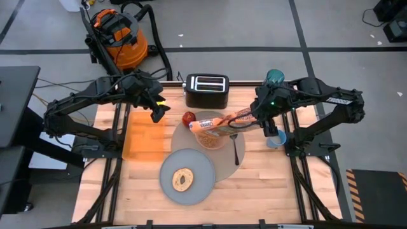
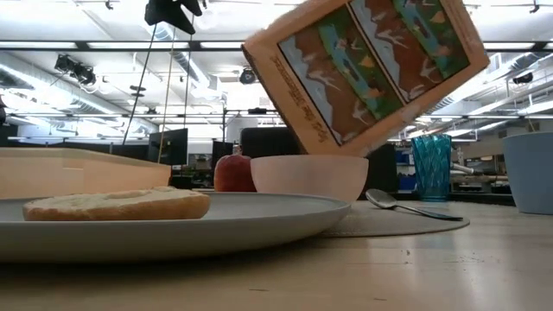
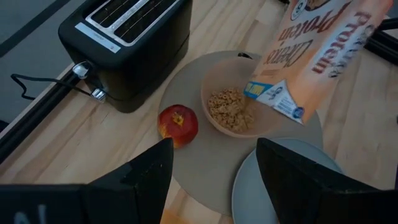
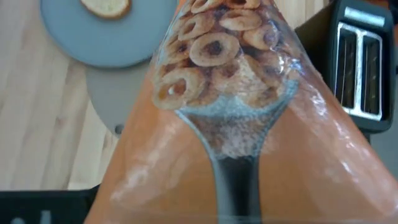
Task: Arrange a breakfast setting
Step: Pour the cereal from the cereal box into the orange bowl
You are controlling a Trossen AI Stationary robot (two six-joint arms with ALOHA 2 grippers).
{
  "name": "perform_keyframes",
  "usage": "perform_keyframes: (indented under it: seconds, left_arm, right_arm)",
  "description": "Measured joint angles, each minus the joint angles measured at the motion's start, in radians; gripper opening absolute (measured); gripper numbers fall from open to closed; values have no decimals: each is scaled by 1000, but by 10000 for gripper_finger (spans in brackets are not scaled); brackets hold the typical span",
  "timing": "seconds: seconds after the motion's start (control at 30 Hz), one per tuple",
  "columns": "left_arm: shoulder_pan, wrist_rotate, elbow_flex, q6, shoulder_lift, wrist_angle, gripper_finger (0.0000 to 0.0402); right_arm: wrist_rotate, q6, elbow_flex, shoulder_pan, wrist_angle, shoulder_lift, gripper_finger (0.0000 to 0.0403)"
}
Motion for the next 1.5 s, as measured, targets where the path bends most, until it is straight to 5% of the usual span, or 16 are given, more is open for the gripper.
perform_keyframes:
  seconds: [0.43, 0.7, 1.03, 1.5]
  left_arm:
    - [0, -4, 0, -16, 0, 2, 237]
    - [0, -3, 0, -21, 1, 3, 237]
    - [-1, -4, 0, -20, 1, -4, 238]
    - [-1, -3, 0, -9, 1, -4, 238]
  right_arm:
    - [70, 30, 61, 13, -122, -6, 222]
    - [95, -9, 61, -8, -51, 18, 222]
    - [-7, 13, 62, -7, 20, 26, 222]
    - [-27, 52, 146, -1, -109, 24, 222]
